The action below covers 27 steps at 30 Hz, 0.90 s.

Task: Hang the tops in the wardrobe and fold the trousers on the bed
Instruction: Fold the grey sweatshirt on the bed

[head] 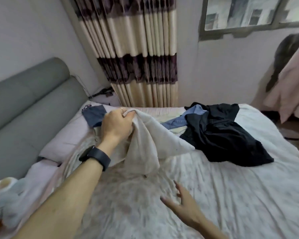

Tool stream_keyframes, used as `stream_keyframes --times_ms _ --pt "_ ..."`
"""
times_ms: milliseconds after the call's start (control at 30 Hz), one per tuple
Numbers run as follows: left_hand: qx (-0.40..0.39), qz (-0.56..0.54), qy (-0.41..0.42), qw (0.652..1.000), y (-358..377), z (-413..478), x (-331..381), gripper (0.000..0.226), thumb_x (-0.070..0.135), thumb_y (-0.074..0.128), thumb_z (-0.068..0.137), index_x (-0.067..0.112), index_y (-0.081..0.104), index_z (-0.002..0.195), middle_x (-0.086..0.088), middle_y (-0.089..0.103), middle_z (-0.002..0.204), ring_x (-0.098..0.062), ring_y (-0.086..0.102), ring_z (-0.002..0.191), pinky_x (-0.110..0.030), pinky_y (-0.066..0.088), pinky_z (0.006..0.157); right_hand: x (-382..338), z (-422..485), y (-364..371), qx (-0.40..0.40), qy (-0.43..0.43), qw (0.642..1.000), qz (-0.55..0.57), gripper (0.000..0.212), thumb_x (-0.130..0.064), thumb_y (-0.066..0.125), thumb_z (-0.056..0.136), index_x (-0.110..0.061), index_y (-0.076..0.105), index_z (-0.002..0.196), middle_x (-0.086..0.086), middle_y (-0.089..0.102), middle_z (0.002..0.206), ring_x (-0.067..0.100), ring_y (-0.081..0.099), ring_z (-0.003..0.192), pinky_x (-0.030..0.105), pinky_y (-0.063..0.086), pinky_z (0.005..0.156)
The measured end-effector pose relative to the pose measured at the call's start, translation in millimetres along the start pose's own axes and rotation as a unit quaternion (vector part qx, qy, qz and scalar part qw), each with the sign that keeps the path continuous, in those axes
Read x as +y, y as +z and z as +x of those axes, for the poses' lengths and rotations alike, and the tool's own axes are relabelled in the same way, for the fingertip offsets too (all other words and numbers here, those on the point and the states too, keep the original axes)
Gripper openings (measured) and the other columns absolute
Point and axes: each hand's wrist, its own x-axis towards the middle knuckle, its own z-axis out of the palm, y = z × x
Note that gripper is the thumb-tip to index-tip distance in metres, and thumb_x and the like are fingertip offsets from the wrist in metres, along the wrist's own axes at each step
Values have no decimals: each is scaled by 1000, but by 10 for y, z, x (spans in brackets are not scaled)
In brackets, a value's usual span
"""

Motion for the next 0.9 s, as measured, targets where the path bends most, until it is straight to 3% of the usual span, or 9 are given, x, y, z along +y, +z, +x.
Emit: stream_keyframes --times_ms 100,200,267,400,467,533,667,800,900 --pt "-3 -60 17 998 -355 -191 812 36 40 58 95 13 66 73 -3 66 67 -27 65 73 -38 50 61 -614 -368 -615 109 -93 990 2 128 -93 67 57 -35 17 160 -24 27 155 5 42 136 36 44 111" --pt "-6 -118 11 993 -522 -556 1492 30 40 61 93 17 71 77 -3 71 72 -29 69 74 -48 59 72 -957 -796 -1221 163 -149 973 -64 82 -74 71 74 -28 55 140 -21 62 128 4 62 115 32 52 96" --pt "-11 -158 -13 987 -556 -826 1807 26 36 62 93 19 72 75 -3 71 72 -27 71 74 -46 61 71 -953 -1155 -1505 149 -188 969 -52 48 -65 70 78 -33 73 113 -22 74 104 -2 68 100 25 53 86" --pt "-34 -199 -32 979 -471 -1479 2238 28 26 64 94 5 72 77 -2 67 60 -15 65 50 -29 53 51 -600 -1966 -1837 9 -238 971 26 29 -56 75 82 -37 73 103 -26 72 96 -7 67 87 12 47 73" --pt "-51 -196 -35 979 -362 -1814 2352 27 27 67 92 5 73 80 0 67 59 -10 64 48 -23 50 46 -294 -2249 -1886 36 -253 965 52 18 -44 73 90 -28 71 82 -22 64 71 -4 56 64 14 41 62" --pt "-63 -163 -51 983 -203 -2162 2358 25 31 70 89 10 72 76 5 67 56 -10 64 47 -24 51 45 72 -2541 -2029 88 -232 963 101 29 -40 67 92 -17 67 76 -13 53 64 4 48 61 26 39 59" --pt "-152 -107 -95 978 202 -2795 2038 32 37 75 88 6 71 90 -3 67 73 -14 62 59 -29 51 56 807 -2937 -2534 192 -134 937 260 28 -36 63 85 -11 59 73 0 49 70 13 46 68 32 37 63" --pt "-306 -137 -127 933 794 -3613 1892 24 36 76 88 15 68 97 -4 75 88 -10 69 62 -22 51 55 1463 -3068 -3000 321 -23 927 193 31 -30 58 91 -14 46 67 -13 43 60 12 43 65 34 33 60" --pt "-359 -108 -143 916 1228 -4171 1776 13 34 69 92 25 66 101 -1 73 100 -14 73 85 -24 49 63 2053 -3146 -3160 385 66 918 73 32 -31 48 96 -14 46 69 0 55 67 32 54 76 41 34 63"
